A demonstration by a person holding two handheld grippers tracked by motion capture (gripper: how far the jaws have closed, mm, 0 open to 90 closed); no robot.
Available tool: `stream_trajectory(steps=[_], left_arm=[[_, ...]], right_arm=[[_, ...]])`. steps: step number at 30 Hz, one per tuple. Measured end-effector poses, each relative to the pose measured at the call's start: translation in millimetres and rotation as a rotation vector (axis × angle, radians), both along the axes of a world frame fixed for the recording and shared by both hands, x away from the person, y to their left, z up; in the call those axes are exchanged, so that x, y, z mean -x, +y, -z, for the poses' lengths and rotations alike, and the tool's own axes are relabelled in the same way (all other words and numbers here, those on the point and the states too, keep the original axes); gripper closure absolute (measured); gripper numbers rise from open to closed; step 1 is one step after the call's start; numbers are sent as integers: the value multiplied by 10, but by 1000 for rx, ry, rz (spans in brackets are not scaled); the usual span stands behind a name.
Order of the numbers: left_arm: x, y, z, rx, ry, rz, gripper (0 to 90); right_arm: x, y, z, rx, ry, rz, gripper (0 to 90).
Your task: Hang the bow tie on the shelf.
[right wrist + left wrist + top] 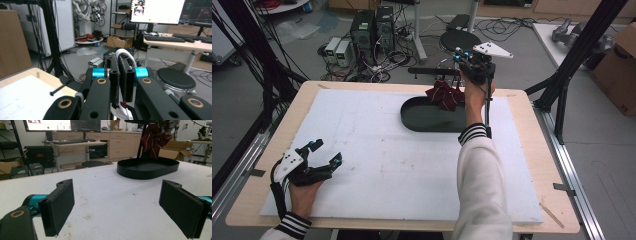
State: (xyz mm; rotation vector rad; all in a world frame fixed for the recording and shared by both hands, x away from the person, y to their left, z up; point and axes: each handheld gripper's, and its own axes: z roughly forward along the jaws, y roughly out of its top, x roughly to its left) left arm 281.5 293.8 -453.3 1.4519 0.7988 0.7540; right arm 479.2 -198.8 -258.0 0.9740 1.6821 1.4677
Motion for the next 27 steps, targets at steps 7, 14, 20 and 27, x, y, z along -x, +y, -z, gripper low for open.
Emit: stream_trajectory(steps=[7,14,20,27], left_arm=[[0,0,0,0,0,0,134],[1,0,1,0,-1,0,134],[2,0,1,0,-3,-1,134],[5,1,3,0,-6,-1,134]], right_arm=[[-86,-113,87,9,40,36,875],[-123,-180,158,25,83,57,874],[-155,-211,252,52,138,70,872],[-173,-173,276,149,173,90,866]])
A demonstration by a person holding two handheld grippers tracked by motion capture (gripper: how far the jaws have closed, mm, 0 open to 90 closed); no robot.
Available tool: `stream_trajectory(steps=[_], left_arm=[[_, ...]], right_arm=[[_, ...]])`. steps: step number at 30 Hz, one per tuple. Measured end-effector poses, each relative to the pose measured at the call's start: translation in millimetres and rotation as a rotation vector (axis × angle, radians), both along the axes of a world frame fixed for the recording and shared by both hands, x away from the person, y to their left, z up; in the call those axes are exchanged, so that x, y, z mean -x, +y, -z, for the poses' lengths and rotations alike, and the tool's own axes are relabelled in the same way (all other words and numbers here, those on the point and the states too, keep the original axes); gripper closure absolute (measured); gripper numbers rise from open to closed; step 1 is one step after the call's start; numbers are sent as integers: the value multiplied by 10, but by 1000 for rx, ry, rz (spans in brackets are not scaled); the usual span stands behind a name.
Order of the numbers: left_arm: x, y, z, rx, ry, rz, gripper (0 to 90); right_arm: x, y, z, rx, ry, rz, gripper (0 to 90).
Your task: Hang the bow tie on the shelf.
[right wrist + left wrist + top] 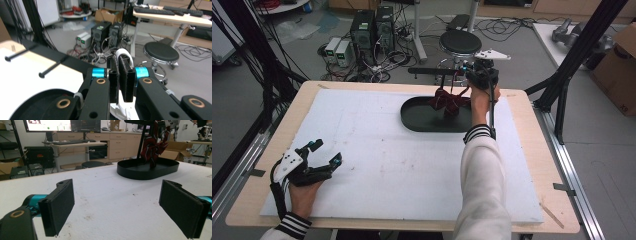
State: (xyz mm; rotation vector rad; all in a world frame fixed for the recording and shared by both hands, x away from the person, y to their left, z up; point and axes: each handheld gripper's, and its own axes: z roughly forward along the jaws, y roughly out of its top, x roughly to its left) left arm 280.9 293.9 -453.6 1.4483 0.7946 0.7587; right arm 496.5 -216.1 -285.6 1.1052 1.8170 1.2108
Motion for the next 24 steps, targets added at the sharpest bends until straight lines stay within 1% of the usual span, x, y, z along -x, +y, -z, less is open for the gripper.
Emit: stream_trajectory(steps=[3,7,9,11,13,14,15,16,18,20,22,23,24], left_arm=[[0,-1,1,3,-1,-1,134],[0,-1,1,1,-2,-1,134],[-1,-1,1,1,-2,-1,134],[-1,-2,1,1,-2,-1,134],[0,-1,0,1,-1,-1,134],[-1,-2,1,1,-1,-1,134],[0,0,0,0,0,-1,134],[0,0,0,0,0,-1,134],[1,-1,0,-1,0,-1,134],[1,-1,-1,-1,0,-2,134],[0,-1,0,-1,0,-2,134],[1,-1,-1,-2,0,-2,134],[1,0,-1,-2,0,-2,134]], right_arm=[[5,19,-5,51,7,-2,854],[5,41,-1,139,30,-5,839],[5,43,1,156,38,-7,827],[4,51,1,193,41,-8,806],[3,66,7,230,53,-9,765],[4,71,7,248,52,-8,742],[1,72,10,256,50,-13,727],[0,78,15,271,59,-23,697],[4,94,24,311,66,-23,645],[9,104,24,325,67,-19,583],[10,107,24,350,63,-16,535],[13,109,24,360,65,-10,498],[20,118,26,369,60,7,435]])
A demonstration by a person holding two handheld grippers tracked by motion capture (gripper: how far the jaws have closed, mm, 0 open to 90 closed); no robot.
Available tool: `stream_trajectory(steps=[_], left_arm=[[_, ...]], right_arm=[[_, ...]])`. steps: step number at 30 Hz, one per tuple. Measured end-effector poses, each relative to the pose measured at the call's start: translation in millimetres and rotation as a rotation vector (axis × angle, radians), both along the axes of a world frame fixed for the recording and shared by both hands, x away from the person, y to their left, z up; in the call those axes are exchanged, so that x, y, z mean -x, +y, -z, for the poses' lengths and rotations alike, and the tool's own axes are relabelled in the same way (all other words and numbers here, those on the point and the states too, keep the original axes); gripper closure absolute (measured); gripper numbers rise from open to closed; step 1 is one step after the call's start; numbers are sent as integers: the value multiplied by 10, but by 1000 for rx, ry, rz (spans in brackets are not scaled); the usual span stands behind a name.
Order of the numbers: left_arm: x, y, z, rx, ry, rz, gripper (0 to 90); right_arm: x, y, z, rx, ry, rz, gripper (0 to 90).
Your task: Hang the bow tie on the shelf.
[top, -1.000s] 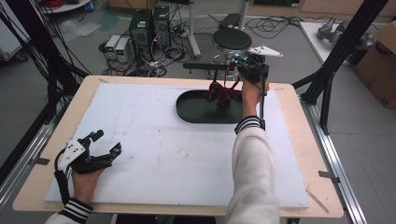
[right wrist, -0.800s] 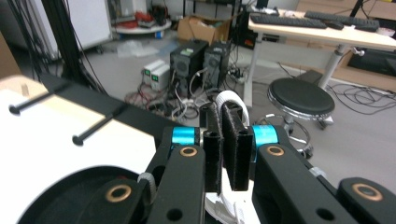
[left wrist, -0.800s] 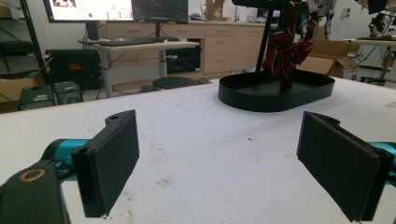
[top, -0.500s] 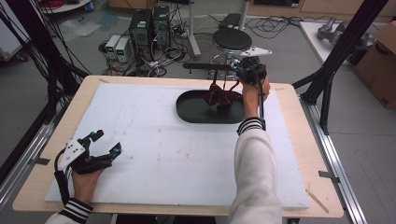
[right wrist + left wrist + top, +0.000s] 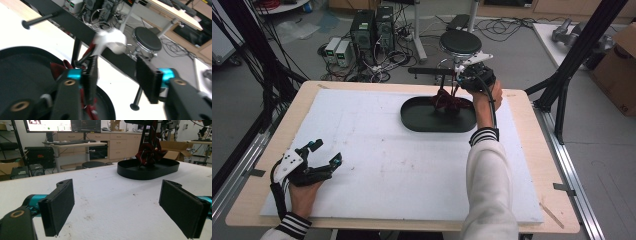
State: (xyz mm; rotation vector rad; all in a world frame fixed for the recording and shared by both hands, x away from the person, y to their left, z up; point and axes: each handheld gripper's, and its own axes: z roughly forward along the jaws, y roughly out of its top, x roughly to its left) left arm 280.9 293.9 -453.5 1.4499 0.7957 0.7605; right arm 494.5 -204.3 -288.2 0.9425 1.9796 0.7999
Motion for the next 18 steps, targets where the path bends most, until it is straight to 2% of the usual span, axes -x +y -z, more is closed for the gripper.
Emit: stream_trajectory(steps=[1,3,9,15,16,18], left_arm=[[0,0,0,0,0,0,134],[-1,-1,1,1,-2,0,134],[-3,-6,0,4,0,-3,134],[4,-6,0,-1,-2,-7,134],[4,-7,0,0,-2,-7,134],[6,-7,1,1,-4,-8,134]], right_arm=[[5,2,-2,12,-9,5,418],[24,0,-20,2,-16,3,404],[108,-7,-95,-28,-53,12,258],[291,-96,-219,-148,-80,-34,113],[337,-112,-243,-164,-81,-45,113],[447,-152,-278,-208,-115,-88,113]])
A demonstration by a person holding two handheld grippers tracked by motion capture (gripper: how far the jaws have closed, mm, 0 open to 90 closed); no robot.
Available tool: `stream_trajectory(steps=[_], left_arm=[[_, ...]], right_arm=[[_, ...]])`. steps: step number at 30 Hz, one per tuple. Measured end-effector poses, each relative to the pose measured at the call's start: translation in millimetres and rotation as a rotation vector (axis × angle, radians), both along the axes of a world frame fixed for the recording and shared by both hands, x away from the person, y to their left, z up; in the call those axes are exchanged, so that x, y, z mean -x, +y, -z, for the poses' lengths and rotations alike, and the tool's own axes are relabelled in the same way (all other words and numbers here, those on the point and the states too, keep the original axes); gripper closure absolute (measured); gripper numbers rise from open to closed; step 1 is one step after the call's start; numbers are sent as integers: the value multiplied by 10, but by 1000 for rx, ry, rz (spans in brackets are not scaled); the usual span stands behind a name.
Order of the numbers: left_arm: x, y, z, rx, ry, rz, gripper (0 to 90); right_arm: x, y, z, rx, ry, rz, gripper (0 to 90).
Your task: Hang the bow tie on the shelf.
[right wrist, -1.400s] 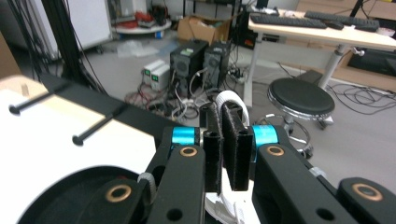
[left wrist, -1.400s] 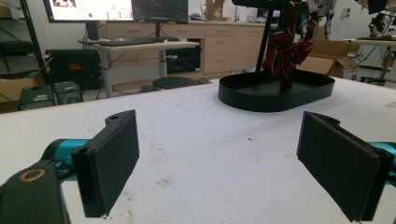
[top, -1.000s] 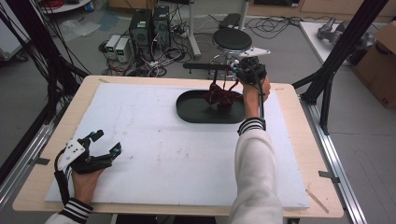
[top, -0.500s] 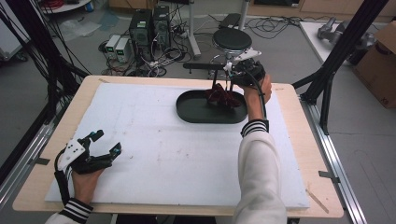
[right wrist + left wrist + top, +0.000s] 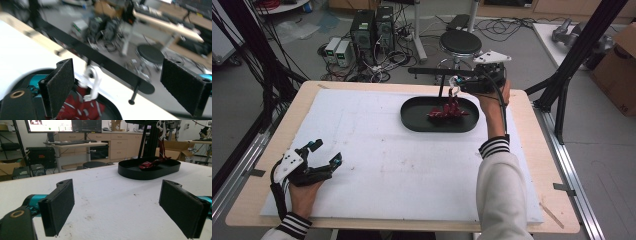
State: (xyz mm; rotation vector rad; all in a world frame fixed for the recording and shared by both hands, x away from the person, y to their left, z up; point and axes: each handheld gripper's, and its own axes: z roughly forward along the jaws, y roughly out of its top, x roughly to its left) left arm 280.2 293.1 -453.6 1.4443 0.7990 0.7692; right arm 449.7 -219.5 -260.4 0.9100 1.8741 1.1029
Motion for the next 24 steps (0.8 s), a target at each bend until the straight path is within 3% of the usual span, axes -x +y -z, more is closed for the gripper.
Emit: stream_trajectory(steps=[3,7,10,15,17,21,24], left_arm=[[4,1,1,0,-5,-2,134],[6,6,1,-1,-5,1,134],[13,7,4,4,-13,-1,134],[15,7,4,3,-13,2,134],[15,6,4,2,-13,1,134],[13,9,3,1,-14,2,134],[16,4,3,2,-14,3,134]], right_arm=[[189,-64,-4,-62,-1,-52,108],[552,-151,83,-103,-49,-103,108],[867,-256,231,-161,-97,-109,108],[1363,-433,590,-241,-149,-77,108],[1519,-491,757,-239,-165,-63,108],[1746,-585,1103,-266,-176,-34,108],[1830,-614,1364,-297,-187,-16,108]])
